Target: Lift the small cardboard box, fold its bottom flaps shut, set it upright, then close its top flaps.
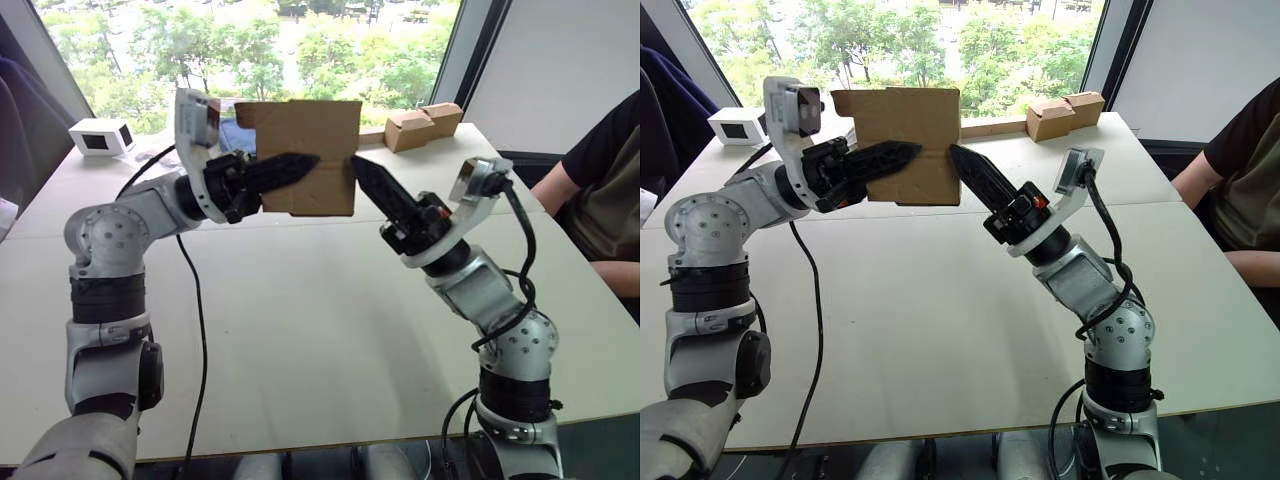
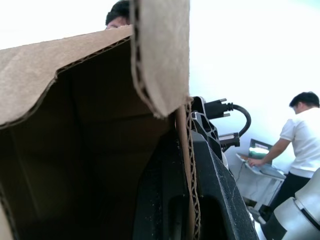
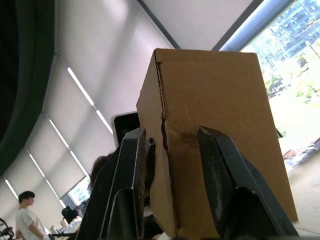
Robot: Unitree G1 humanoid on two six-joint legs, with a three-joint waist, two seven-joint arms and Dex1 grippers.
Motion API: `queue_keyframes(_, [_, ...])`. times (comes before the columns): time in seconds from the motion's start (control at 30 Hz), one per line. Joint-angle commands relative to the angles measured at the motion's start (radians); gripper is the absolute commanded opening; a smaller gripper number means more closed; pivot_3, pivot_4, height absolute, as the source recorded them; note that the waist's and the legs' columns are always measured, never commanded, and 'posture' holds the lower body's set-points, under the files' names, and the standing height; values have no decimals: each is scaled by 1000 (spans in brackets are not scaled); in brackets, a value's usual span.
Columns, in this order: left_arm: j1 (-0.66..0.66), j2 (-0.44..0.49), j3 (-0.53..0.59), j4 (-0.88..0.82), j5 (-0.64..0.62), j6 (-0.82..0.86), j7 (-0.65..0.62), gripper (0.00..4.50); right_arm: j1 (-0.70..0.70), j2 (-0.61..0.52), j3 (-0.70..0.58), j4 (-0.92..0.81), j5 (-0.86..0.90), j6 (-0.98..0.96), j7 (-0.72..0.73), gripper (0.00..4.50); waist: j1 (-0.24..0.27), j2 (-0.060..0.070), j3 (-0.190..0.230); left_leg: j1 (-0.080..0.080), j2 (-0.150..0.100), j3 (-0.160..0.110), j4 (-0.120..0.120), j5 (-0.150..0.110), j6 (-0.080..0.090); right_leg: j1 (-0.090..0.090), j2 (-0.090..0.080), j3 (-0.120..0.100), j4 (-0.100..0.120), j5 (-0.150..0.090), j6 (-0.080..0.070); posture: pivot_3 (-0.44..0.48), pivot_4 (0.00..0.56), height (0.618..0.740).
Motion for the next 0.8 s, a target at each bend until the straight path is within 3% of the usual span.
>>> queue_keyframes(0.03, [-13,12,13,-22,-15,-6,-10,0,14,-48,-77,-34,96,-2,14,1624,0,0,0,0,0,0,0,0,0,0,0,0,0,0,0,0,150,740])
queue_keyframes(0.17, [-10,16,16,-25,-20,-2,-12,0,29,-92,-123,-24,136,-10,6,1624,0,0,0,0,0,0,0,0,0,0,0,0,0,0,0,0,150,740])
queue_keyframes(0.27, [-6,16,15,-28,-23,-1,-14,0,31,-108,-126,-19,115,-14,7,958,-3,0,0,0,0,0,0,0,0,0,0,0,0,0,0,0,150,740])
queue_keyframes(0.33, [-4,14,14,-32,-24,0,-14,0,26,-109,-114,-16,89,-18,10,159,-3,0,0,0,0,0,0,0,0,0,1,0,0,0,0,0,150,740])
queue_keyframes(0.37, [-4,12,13,-34,-25,1,-13,0,23,-105,-107,-13,74,-23,8,64,-2,0,0,0,0,0,0,0,0,0,1,0,0,0,0,0,150,740])
queue_keyframes(0.8, [4,6,-5,-45,-12,3,-15,0,-23,-88,54,-42,-81,8,63,64,0,0,0,0,0,0,0,0,0,0,0,0,0,0,0,0,150,740])
